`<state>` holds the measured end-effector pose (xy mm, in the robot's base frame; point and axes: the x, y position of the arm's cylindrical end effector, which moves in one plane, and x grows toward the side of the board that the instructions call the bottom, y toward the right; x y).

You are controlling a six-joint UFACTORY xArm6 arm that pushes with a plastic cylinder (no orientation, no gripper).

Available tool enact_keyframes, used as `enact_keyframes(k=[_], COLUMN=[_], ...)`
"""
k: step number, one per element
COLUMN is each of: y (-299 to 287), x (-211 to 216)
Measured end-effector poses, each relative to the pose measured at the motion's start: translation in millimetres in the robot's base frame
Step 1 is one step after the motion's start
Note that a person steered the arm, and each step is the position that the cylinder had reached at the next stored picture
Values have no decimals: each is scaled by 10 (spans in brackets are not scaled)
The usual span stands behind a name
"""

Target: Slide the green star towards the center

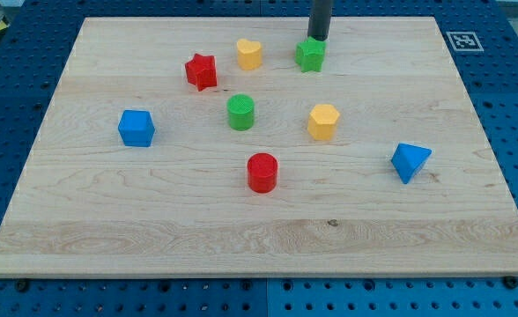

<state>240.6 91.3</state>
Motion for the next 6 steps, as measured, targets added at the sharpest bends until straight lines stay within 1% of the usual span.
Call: enact_keyframes(k=[3, 5, 6], y=[-258, -257, -136], x=[161, 315, 392])
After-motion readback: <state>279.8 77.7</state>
